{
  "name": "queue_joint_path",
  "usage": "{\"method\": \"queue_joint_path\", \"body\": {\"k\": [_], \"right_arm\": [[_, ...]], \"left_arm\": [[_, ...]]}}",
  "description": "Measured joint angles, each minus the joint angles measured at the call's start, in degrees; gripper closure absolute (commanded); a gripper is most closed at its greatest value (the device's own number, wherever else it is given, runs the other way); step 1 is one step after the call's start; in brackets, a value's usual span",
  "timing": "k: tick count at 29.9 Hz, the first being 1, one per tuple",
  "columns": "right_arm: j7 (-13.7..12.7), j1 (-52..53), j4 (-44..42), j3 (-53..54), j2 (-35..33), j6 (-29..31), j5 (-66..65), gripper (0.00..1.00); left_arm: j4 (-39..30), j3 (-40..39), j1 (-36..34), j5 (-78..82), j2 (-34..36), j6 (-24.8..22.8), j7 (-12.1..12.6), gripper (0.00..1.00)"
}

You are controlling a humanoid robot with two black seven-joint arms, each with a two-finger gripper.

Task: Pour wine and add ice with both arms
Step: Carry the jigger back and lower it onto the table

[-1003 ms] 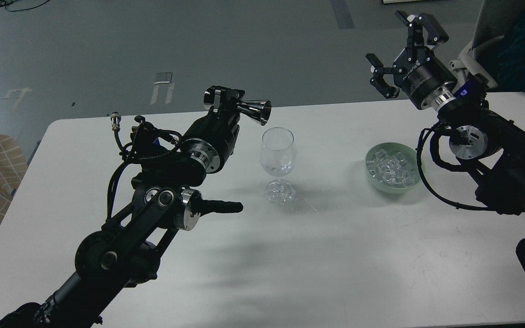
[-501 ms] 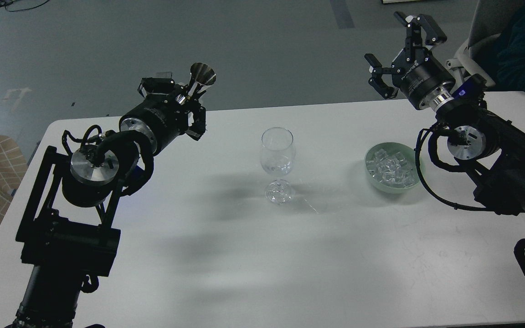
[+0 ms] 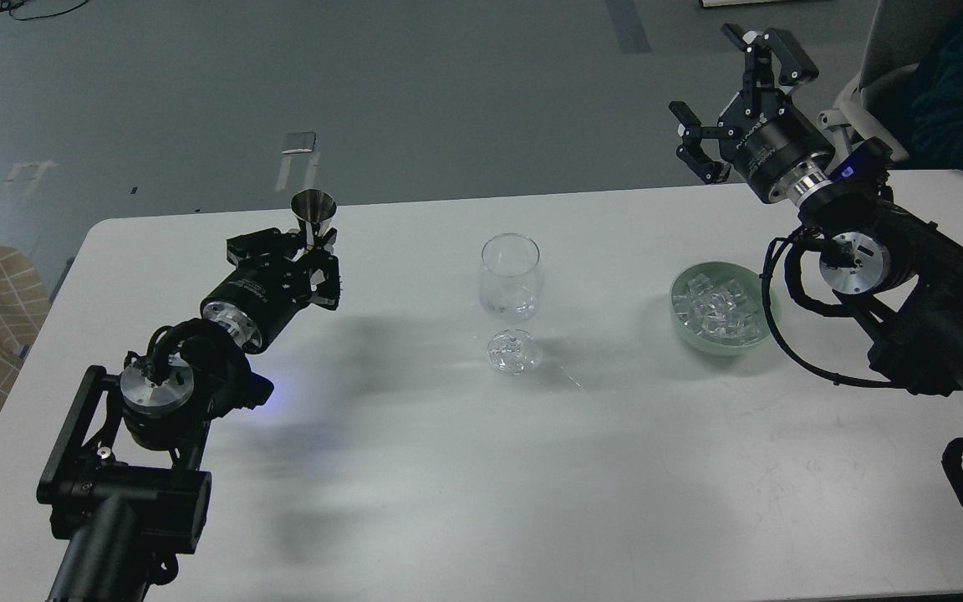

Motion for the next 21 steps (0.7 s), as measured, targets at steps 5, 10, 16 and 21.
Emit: {"method": "queue_joint_path", "body": {"k": [5,10,16,21], "right_arm": [[0.0,-0.6,0.0,0.0,0.1,-0.2,-0.1,0.0],[0.0,-0.8,0.0,0.0,0.7,-0.3,-0.2,0.0],[0.0,-0.8,-0.1,0.0,1.1,-0.4,-0.6,0.0],[0.0,-0.8,-0.1,0.0,1.1,-0.4,-0.6,0.0]], "left_arm": [[3.0,-0.1,0.1,0.0,0.2,-1.0,-0.4,0.88],[4.6,-1.3,0.3,0.0,0.3,-1.4,-1.2,0.83],[6.5,-1.6,0.4,0.0,0.4,-1.5,-1.2,0.71],[7.5,-1.7,0.4,0.0,0.5,-1.6,-1.2,0.68]]}}
